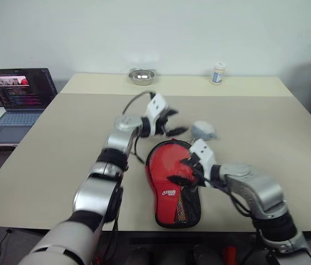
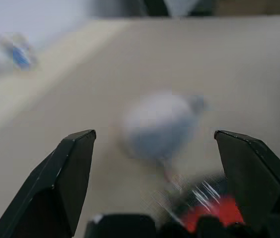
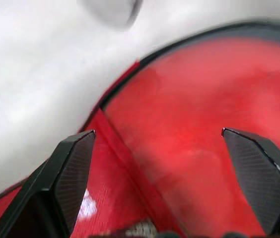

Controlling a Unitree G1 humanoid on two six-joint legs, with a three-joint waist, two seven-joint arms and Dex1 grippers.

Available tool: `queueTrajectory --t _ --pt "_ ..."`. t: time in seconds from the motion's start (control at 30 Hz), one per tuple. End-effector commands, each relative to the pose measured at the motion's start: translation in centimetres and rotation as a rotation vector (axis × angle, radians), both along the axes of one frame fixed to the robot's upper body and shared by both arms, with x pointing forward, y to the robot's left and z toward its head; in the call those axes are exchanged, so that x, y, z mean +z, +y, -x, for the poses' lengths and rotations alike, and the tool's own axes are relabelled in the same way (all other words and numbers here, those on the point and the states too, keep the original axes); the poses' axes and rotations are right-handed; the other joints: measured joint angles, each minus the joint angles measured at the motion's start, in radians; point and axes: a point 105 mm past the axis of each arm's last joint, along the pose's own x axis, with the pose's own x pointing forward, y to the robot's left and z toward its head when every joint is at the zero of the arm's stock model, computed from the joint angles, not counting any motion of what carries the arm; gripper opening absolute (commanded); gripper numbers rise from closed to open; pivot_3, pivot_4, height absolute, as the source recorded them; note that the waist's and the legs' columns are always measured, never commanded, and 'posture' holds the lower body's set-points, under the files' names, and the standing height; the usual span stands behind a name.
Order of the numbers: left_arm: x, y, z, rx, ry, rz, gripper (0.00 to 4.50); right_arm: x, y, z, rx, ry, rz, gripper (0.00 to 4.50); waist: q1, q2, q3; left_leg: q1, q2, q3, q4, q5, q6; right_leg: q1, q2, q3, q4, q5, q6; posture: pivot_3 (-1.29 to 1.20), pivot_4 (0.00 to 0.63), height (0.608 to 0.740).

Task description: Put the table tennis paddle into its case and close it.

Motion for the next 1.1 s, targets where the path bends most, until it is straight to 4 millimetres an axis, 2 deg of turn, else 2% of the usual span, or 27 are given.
queueTrajectory --t 0.03,0.13,0.2,0.27,0.4,0.6,0.73,0.83,1.03,1.1 --pt "0.6 -0.6 2.6 -0.127 -0.034 -0.029 4.16 3.7 -2.6 -0.2 -0.05 -0.087 -0.031 4.5 0.002 0.0 0.0 -0.001 0.0 -0.001 0.0 0.0 0.0 0.0 0.0 0.0 0.0 0.0 0.0 0.0 0.15 0.74" --pt "-1.5 -0.3 3.6 -0.142 0.007 -0.067 4.16 5.8 -5.1 -1.6 -0.127 -0.157 -0.006 4.5 0.006 0.0 0.0 -0.001 0.0 -0.003 0.001 0.0 0.0 0.0 0.0 -0.001 0.0 0.0 0.0 0.0 0.15 0.74" --pt "-2.9 -0.2 3.5 -0.126 0.02 -0.094 4.16 7.0 -5.9 -2.5 -0.147 -0.2 0.007 4.5 0.005 0.0 0.0 -0.001 0.0 -0.003 0.001 0.0 0.0 0.0 0.0 -0.001 0.0 -0.001 0.001 0.0 0.15 0.74" --pt "-4.1 -0.2 3.4 -0.116 0.038 -0.114 4.16 7.6 -6.1 -3.7 -0.163 -0.243 0.02 4.5 0.004 0.0 0.0 0.0 0.0 -0.002 0.001 0.0 0.001 0.0 0.0 -0.001 0.0 -0.003 0.004 0.0 0.15 0.74" --pt "-5.8 -0.4 3.4 -0.119 0.062 -0.144 4.16 7.9 -5.9 -7.5 -0.231 -0.332 0.044 4.5 -0.001 0.0 0.0 0.002 0.001 0.0 0.0 0.0 0.001 0.0 0.002 0.001 0.001 -0.003 0.004 0.0 0.15 0.74" --pt "-6.9 -0.9 3.8 -0.137 0.072 -0.156 4.16 5.8 -4.7 -11.8 -0.243 -0.36 0.109 4.5 -0.001 0.0 0.0 0.002 0.002 0.002 0.0 0.0 0.001 0.0 0.006 0.002 0.001 -0.001 0.002 0.0 0.15 0.74" --pt "-7.3 -1.0 4.1 -0.143 0.077 -0.16 4.16 3.9 -4.7 -13.6 -0.245 -0.352 0.173 4.5 0.0 0.0 0.0 0.002 0.001 0.002 0.0 0.0 0.001 0.0 0.005 0.002 0.001 0.0 0.0 0.0 0.15 0.74" --pt "-7.6 -0.8 4.2 -0.135 0.082 -0.16 4.16 2.2 -5.5 -14.7 -0.257 -0.346 0.25 4.5 0.0 0.0 0.0 0.002 0.001 0.003 0.0 0.0 0.001 0.0 0.004 0.002 0.0 0.0 0.0 0.0 0.15 0.74" --pt "-8.3 -0.2 4.5 -0.121 0.096 -0.173 4.16 1.3 -6.6 -15.6 -0.271 -0.379 0.332 4.5 -0.002 0.001 0.0 0.003 0.002 0.002 0.0 0.0 0.001 0.001 0.004 0.003 0.001 0.0 0.0 0.0 0.15 0.74" --pt "-8.6 -0.1 4.5 -0.115 0.101 -0.176 4.23 1.2 -6.8 -15.8 -0.282 -0.379 0.332 4.11 -0.002 0.001 0.0 0.003 0.002 0.002 0.0 0.0 0.001 0.001 0.004 0.003 0.002 0.0 0.0 0.0 0.15 0.74"
